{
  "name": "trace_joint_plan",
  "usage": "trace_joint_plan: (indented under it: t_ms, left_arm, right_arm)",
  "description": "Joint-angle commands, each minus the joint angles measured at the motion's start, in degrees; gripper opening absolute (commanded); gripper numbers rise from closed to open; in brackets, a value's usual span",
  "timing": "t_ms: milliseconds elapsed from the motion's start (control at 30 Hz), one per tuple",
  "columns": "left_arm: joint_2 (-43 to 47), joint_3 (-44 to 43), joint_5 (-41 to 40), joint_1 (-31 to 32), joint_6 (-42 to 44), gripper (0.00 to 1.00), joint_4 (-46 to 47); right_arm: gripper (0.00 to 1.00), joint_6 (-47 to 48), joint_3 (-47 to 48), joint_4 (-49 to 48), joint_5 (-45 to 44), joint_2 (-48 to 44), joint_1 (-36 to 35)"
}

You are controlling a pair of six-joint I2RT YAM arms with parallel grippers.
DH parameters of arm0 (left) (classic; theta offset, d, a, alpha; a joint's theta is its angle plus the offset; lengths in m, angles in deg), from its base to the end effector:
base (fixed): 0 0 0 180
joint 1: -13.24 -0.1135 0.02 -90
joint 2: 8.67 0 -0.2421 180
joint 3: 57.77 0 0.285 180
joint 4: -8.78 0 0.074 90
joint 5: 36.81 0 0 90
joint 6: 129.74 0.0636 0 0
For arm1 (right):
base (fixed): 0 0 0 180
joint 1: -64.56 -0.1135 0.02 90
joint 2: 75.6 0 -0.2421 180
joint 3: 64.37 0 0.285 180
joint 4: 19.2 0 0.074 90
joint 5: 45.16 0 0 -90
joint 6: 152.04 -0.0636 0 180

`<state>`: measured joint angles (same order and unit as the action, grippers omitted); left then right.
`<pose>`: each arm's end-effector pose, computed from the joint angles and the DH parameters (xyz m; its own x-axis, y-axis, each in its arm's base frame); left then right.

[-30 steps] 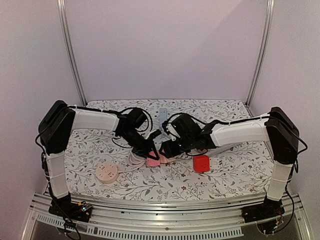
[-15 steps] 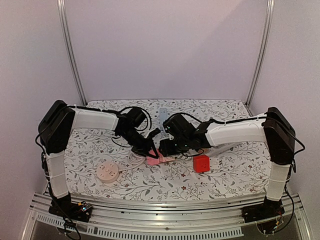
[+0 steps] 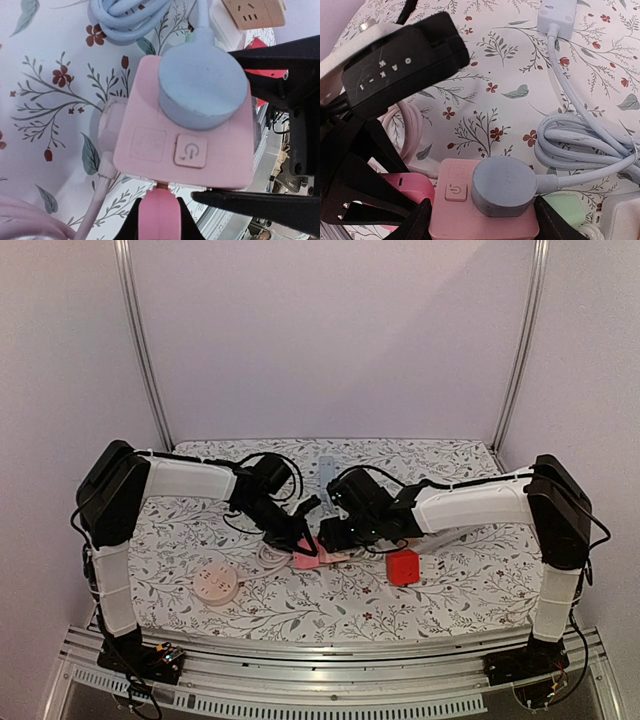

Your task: Pull the plug off the socket

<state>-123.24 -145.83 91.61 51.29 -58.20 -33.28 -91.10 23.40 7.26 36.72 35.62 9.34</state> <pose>0.3071 -0.2906 0.0912 -0.9048 0.3932 -0.1634 0.3955 0.6342 -0.6644 0.2682 0.3705 0.1210 -0.7512 -0.2387 -0.6154 -0.4534 0.8641 0.2183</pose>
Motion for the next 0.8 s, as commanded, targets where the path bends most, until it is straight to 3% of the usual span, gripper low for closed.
trace_joint_plan:
  t_ms: [0, 367, 767]
  left_arm:
    - [0.9, 0.0, 3.4, -1.4, 0.4, 0.00, 0.0]
    - [0.8, 0.0, 4.1, -2.4, 0.2, 0.00, 0.1]
    - [1.4, 0.4, 2.4, -2.4, 0.1, 0.00, 0.5]
  right_arm:
    - [0.32, 6.6, -4.4, -0.9, 1.4, -1.6, -0.4]
    - [0.32, 11.8, -9.5, -5.6, 4.3, -6.4, -0.4]
    - [0.31, 1.3, -4.5, 2.0, -8.4, -3.3, -0.4]
